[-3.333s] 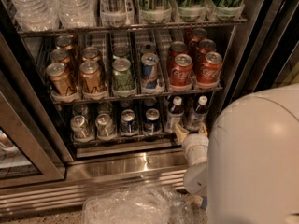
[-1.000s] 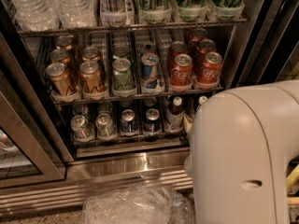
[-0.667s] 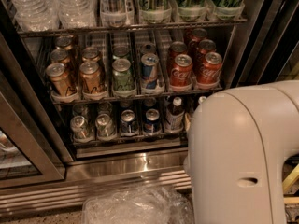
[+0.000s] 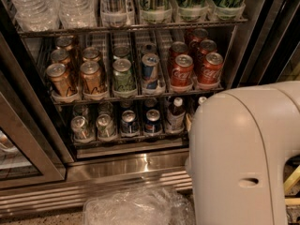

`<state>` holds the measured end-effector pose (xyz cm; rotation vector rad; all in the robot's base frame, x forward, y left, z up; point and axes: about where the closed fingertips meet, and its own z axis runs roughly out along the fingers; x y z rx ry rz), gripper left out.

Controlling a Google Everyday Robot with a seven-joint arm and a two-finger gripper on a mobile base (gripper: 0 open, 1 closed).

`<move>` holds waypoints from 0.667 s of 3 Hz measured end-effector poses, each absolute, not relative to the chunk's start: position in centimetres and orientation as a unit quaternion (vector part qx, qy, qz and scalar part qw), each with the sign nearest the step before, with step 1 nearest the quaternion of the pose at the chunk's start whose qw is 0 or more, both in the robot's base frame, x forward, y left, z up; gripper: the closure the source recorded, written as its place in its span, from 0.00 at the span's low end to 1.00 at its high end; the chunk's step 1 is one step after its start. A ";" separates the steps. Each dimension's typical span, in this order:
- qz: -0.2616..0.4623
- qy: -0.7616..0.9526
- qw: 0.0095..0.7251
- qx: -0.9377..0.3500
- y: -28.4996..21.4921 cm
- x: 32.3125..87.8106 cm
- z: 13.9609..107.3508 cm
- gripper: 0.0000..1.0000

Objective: Pick blue plastic bottle from bottom shelf of fridge

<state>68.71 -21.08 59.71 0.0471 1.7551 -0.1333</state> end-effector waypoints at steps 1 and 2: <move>-0.056 0.767 0.639 0.024 -21.2 68.6 59.6 1.00; -0.052 0.762 0.645 0.030 -21.3 68.4 60.0 1.00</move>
Offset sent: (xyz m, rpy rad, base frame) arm -0.0072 -0.0046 0.0061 0.0357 -0.0411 -0.0128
